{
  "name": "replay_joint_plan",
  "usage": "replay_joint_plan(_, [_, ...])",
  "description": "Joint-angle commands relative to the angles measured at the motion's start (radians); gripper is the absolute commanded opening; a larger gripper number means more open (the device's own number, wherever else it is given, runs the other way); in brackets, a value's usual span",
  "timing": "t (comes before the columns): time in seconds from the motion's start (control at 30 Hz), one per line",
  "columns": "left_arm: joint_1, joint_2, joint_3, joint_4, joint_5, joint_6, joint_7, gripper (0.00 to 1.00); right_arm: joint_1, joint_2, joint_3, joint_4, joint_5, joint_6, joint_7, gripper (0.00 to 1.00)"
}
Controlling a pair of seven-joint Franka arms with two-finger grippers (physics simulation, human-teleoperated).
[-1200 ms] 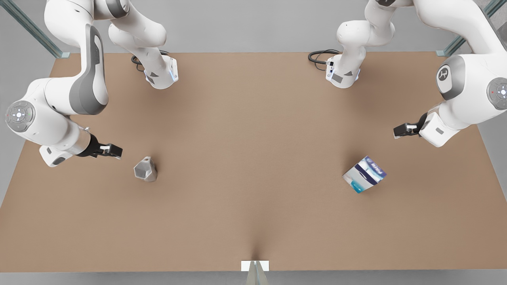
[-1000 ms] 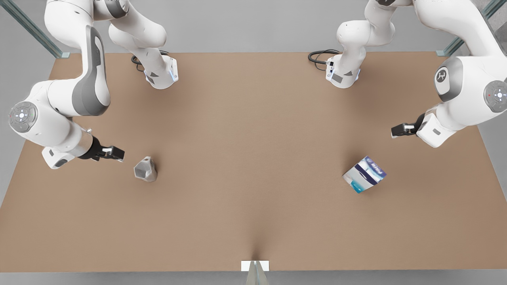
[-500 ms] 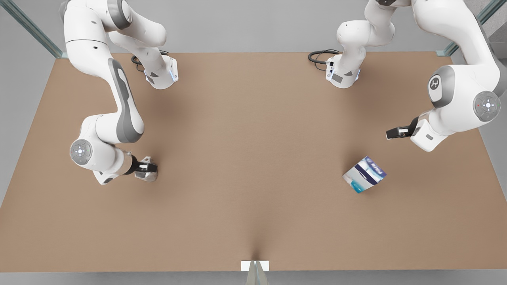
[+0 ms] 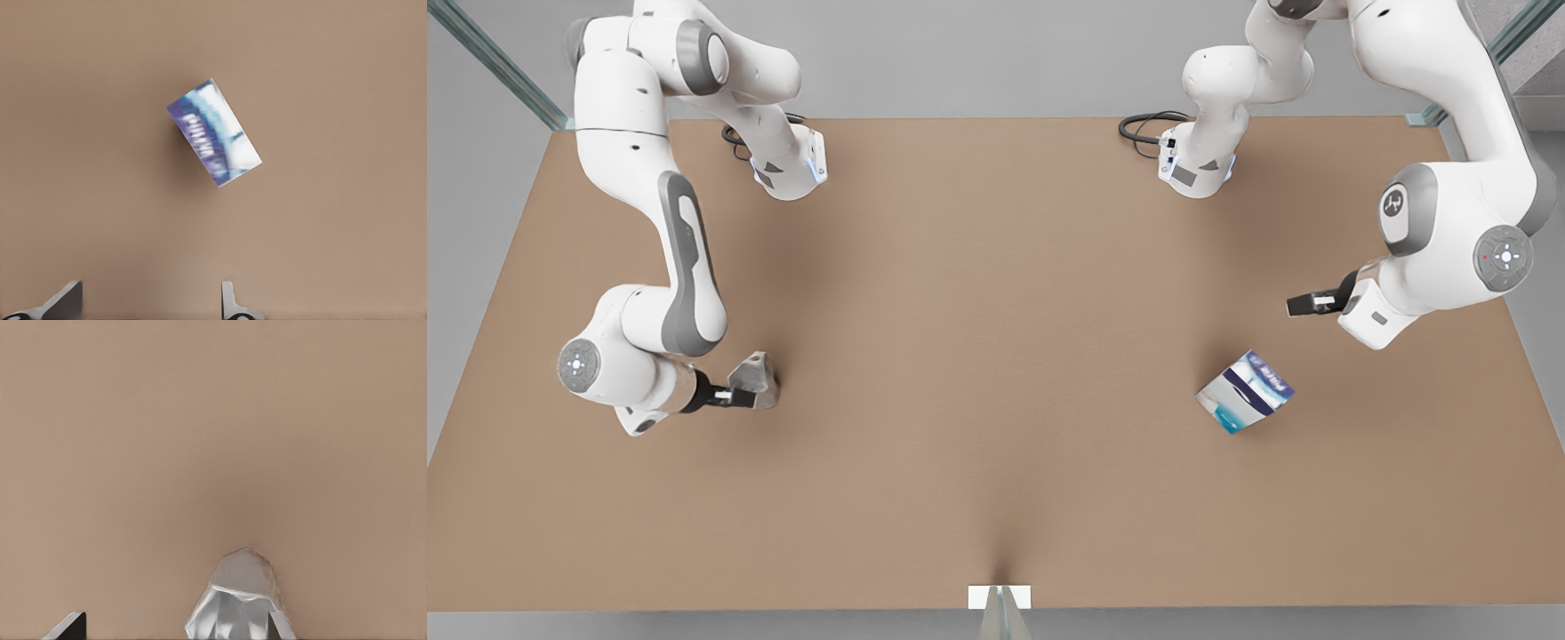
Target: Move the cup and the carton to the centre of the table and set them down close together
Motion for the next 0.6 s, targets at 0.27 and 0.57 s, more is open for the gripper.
replay_joint_plan(0.27, [0.0, -0.003, 0.0, 0.0, 0.003, 0.0, 0.0, 1.0, 0.022, 0.0, 0.012, 0.015, 0.108, -0.164, 0.018, 1.0])
replay_joint_plan(0.57, [0.0, -0.006, 0.0, -0.016, 0.003, 0.002, 0.0, 1.0, 0.006, -0.11, 0.118, -0.224, -0.072, 0.025, 0.052, 0.96])
